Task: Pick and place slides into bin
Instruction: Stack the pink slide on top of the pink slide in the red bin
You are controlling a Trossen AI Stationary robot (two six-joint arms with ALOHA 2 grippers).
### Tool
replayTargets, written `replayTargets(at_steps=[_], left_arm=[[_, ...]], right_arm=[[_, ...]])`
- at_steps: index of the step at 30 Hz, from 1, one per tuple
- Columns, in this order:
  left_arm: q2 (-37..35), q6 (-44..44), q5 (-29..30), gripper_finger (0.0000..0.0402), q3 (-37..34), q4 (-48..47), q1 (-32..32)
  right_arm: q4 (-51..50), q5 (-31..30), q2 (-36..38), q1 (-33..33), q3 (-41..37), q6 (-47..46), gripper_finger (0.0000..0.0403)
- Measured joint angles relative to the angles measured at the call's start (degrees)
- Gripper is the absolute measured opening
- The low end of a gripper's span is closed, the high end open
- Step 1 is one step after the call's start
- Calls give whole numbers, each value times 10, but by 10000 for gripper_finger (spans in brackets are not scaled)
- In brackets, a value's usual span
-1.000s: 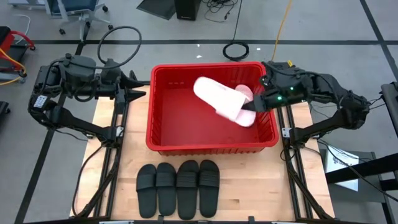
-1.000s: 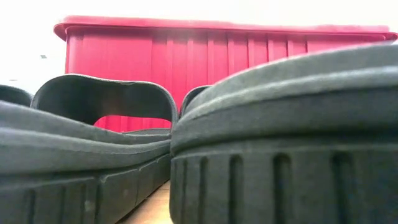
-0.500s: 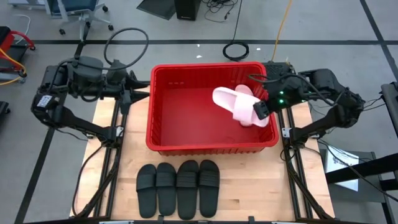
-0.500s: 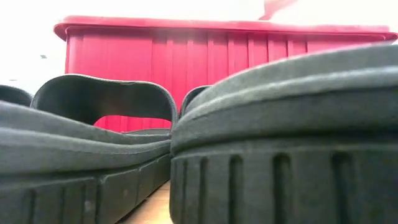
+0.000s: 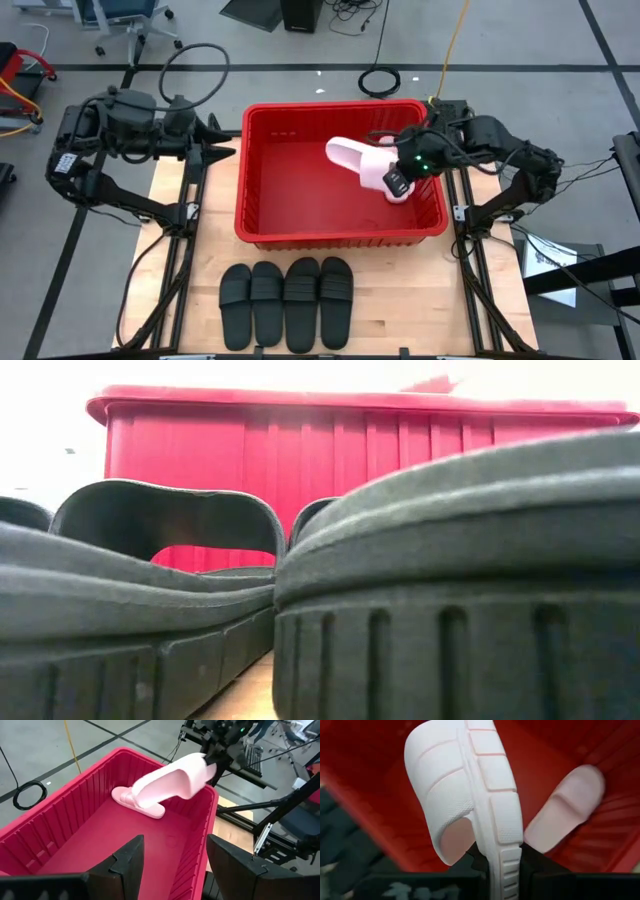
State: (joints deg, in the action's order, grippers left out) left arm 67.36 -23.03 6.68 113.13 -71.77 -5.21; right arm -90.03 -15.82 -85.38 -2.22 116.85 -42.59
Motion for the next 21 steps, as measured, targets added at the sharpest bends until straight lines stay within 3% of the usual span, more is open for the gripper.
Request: replayTargets(at_steps=[4,12,21], left_arm=[[-4,-2,0,207,0,0,0],[-4,-2,0,207,0,0,0],[-7,-2,-1,207,0,0,0]], right_arm=[[1,-48,-10,0,-2,17,26],[1,-55,-16,0,-65,26,26],[1,-101,-15,0,-126,35,26]])
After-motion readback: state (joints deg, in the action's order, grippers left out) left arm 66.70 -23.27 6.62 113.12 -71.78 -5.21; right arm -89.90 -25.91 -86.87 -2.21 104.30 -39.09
